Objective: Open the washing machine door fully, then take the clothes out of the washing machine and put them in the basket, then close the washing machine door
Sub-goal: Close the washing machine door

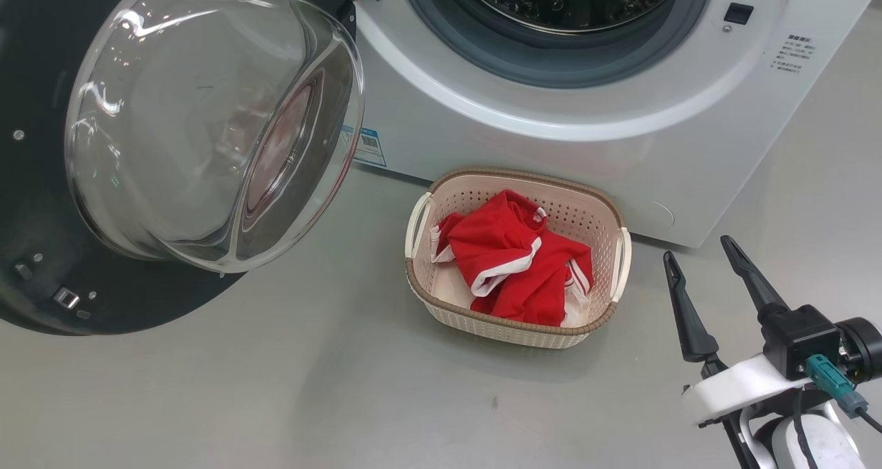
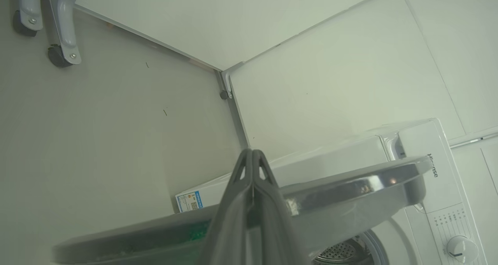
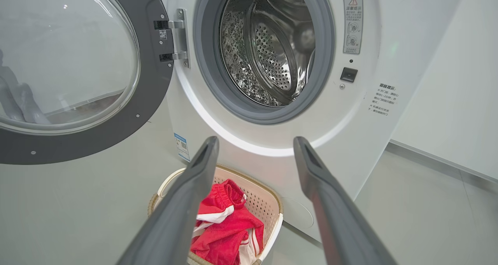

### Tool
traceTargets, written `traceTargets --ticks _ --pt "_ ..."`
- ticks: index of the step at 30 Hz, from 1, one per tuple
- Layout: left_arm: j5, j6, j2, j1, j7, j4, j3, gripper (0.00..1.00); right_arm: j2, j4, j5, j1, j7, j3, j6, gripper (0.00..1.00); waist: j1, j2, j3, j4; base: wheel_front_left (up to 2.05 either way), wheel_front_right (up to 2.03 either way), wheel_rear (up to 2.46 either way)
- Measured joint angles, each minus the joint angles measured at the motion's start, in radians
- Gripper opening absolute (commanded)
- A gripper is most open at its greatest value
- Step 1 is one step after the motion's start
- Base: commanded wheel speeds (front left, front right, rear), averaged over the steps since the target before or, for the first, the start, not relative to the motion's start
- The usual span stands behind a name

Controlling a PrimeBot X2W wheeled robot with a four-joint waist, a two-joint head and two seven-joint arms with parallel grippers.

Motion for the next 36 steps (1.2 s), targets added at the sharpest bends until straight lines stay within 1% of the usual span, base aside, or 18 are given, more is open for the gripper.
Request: traceTargets --ticks 3,12,16,19,20,26,27,30,36 --pt "0.002 0.0 0.0 -0.002 0.022 0.02 -0.023 0.0 -0.001 0.0 0.0 -0.001 0.0 0.0 0.0 1.0 0.0 0.0 0.0 0.0 0.0 0.0 0.0" --pt "-0.008 -0.002 0.012 -0.014 0.093 0.048 -0.041 0.0 -0.002 0.0 0.0 -0.002 0.0 -0.003 0.0 1.0 0.0 0.0 -0.003 0.002 0.0 0.0 0.0" --pt "-0.022 -0.029 0.021 -0.014 0.138 0.052 -0.048 0.0 -0.002 0.0 0.0 -0.002 0.0 -0.004 -0.001 1.0 0.0 0.0 -0.004 0.005 0.0 0.0 0.0" --pt "-0.053 -0.054 0.021 -0.013 0.168 0.055 -0.048 0.0 -0.002 0.0 0.0 -0.002 0.0 -0.004 -0.001 1.0 0.0 0.0 -0.004 0.007 0.0 0.0 0.0" --pt "-0.07 -0.071 0.017 -0.013 0.192 0.054 -0.051 0.0 -0.002 0.0 0.0 -0.002 0.0 -0.004 -0.002 1.0 0.0 0.0 -0.004 0.009 0.0 0.0 0.0" --pt "-0.095 -0.116 -0.006 -0.009 0.255 0.054 -0.066 0.0 -0.006 -0.001 0.0 -0.002 0.0 -0.006 -0.004 1.0 0.0 0.0001 -0.002 0.015 0.0 0.0 0.0" --pt "-0.095 -0.116 -0.006 -0.009 0.255 0.054 -0.066 0.0 -0.006 -0.001 0.0 -0.002 0.0 -0.006 -0.004 1.0 0.0 0.0001 -0.002 0.015 0.0 0.0 0.0" --pt "-0.127 -0.134 -0.01 -0.004 0.287 0.052 -0.076 0.0 -0.006 -0.002 0.0 -0.002 0.0 -0.006 -0.005 1.0 0.0 0.0 -0.003 0.018 0.0 0.0 0.0" --pt "-0.145 -0.187 -0.03 0.013 0.351 0.03 -0.092 0.0 -0.012 -0.003 -0.008 -0.002 0.0 -0.006 -0.005 1.0 0.0 0.0 -0.005 0.023 0.0 0.0 0.0"
